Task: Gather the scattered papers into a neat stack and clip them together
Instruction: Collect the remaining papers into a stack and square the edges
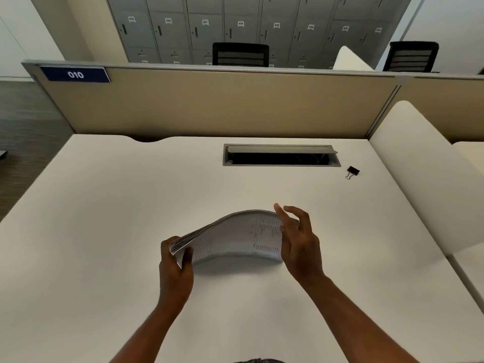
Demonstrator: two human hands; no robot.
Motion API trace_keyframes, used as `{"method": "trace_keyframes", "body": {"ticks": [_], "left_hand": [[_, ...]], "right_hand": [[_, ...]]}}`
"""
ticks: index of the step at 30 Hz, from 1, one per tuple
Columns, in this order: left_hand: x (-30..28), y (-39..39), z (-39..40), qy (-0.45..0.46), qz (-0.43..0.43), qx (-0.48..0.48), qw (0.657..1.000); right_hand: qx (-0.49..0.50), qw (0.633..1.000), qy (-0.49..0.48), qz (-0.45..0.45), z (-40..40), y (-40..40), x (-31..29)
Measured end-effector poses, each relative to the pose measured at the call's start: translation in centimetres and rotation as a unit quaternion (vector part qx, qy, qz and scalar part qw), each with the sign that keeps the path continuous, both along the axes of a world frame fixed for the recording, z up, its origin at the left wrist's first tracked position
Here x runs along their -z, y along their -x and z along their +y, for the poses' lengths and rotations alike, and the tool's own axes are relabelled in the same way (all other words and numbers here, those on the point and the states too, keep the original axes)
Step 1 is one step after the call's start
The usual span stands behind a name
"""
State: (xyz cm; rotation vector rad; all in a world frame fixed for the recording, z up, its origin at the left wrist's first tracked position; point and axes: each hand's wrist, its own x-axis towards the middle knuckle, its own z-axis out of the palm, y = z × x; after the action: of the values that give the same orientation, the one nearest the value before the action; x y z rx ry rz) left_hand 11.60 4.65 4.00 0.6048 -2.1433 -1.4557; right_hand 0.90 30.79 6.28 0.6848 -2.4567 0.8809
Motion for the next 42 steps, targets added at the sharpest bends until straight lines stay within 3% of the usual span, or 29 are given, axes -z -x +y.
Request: {"method": "trace_keyframes", "body": {"ticks": [9, 16, 18, 21, 24, 29, 35, 39, 42], "left_hand": [[0.4, -0.3, 0.1, -0.031, 0.002, 0.005, 0.999], [0.2, -0.3, 0.2, -0.029, 0.0, 0.003, 1.0], [0.2, -0.2, 0.1, -0.023, 0.001, 0.002, 1.0], [0.2, 0.2, 0.0, -0.013, -0.006, 0.0, 1.0], [0.1, 0.5, 0.3, 0.007, -0.006, 0.005, 1.0], [-0.6, 0.5, 0.6, 0.007, -0.015, -0.022, 1.0], [1.8, -1.2, 0.6, -0.002, -0.082, -0.003, 0.997], [1.0, -0.2, 0.6, -0.013, -0.088, -0.025, 0.996], [0.8, 0.4, 0.0, -0.036, -0.095, -0.021, 0.995]], "right_hand": [[0.008, 0.999, -0.027, -0.023, 0.0, -0.4, -0.7], [0.015, 1.0, 0.022, -0.002, -0.2, -0.8, -1.3], [0.031, 0.989, 0.128, -0.065, -0.2, -0.7, -0.9], [0.022, 0.917, 0.288, -0.277, 0.0, -0.4, 1.1], [0.052, 0.891, 0.27, -0.361, -0.5, -0.4, 3.4], [0.101, 0.898, 0.299, -0.308, -1.5, -1.2, 3.2], [0.102, 0.894, 0.241, -0.363, -0.7, -2.4, 5.6], [0.1, 0.893, 0.263, -0.352, -0.7, -1.4, 4.2], [0.159, 0.891, 0.256, -0.338, -0.3, -0.2, 3.9]]}}
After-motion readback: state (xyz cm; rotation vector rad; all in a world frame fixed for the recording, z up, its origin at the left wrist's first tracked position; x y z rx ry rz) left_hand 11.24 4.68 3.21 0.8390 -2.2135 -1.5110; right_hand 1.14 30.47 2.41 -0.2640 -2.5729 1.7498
